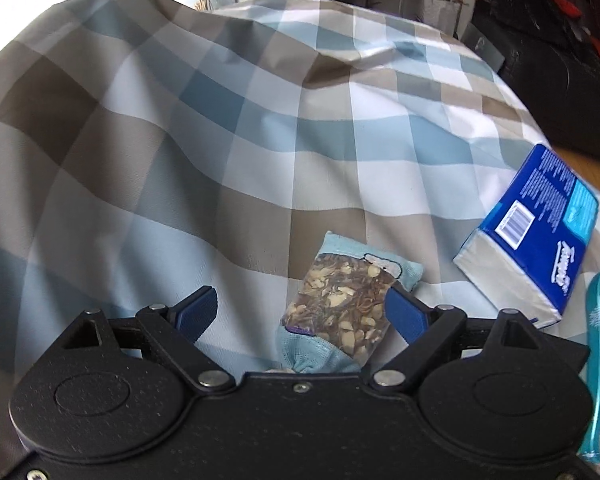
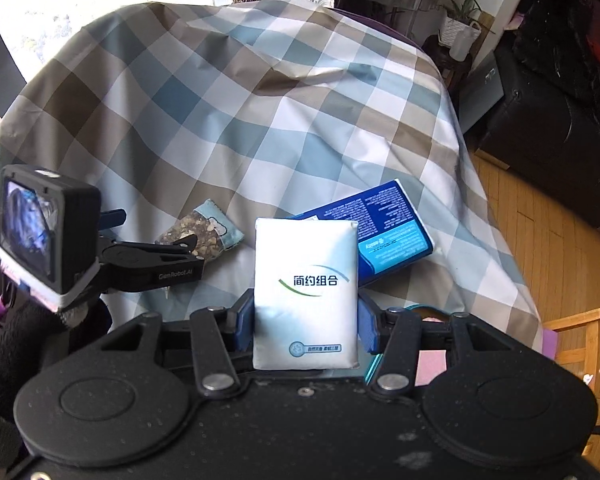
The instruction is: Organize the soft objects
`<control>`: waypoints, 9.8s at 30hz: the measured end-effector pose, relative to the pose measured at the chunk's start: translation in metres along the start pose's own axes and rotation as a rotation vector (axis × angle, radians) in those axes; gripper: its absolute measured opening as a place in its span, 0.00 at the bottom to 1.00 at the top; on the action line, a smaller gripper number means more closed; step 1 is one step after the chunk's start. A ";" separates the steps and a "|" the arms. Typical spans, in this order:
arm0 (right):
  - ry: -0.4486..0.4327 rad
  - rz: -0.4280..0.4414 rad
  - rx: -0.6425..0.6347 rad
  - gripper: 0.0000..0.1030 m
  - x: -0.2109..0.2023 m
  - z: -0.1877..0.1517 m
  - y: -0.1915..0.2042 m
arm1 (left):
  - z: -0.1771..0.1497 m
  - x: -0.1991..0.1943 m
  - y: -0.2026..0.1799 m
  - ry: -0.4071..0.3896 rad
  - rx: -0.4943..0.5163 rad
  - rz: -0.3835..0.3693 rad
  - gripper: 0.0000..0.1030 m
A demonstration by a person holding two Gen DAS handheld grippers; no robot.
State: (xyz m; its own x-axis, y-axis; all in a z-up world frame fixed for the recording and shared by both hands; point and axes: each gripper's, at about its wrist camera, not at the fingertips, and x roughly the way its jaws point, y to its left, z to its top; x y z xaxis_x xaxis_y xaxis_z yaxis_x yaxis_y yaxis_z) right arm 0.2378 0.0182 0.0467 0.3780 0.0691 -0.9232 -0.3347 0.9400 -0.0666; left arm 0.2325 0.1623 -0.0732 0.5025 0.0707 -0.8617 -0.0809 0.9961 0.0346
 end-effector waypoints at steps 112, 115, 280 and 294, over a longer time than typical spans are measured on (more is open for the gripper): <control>-0.193 -0.045 0.573 0.49 -0.027 -0.227 -0.296 | -0.035 -0.099 -0.301 -0.039 0.312 -0.346 0.59; -0.183 -0.038 0.558 0.49 -0.024 -0.223 -0.290 | -0.034 -0.098 -0.293 -0.042 0.295 -0.325 0.59; -0.025 -0.319 0.416 0.79 -0.048 -0.218 -0.178 | -0.074 -0.164 -0.225 -0.130 0.168 -0.136 0.78; -0.016 -0.318 0.423 0.79 -0.047 -0.219 -0.178 | -0.073 -0.164 -0.225 -0.130 0.169 -0.137 0.78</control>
State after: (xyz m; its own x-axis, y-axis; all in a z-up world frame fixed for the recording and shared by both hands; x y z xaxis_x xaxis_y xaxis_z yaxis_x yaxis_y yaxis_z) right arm 0.0908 -0.2251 0.0192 0.4182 -0.2392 -0.8763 0.1748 0.9679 -0.1808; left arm 0.1050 -0.0775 0.0234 0.6062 -0.0708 -0.7921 0.1358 0.9906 0.0154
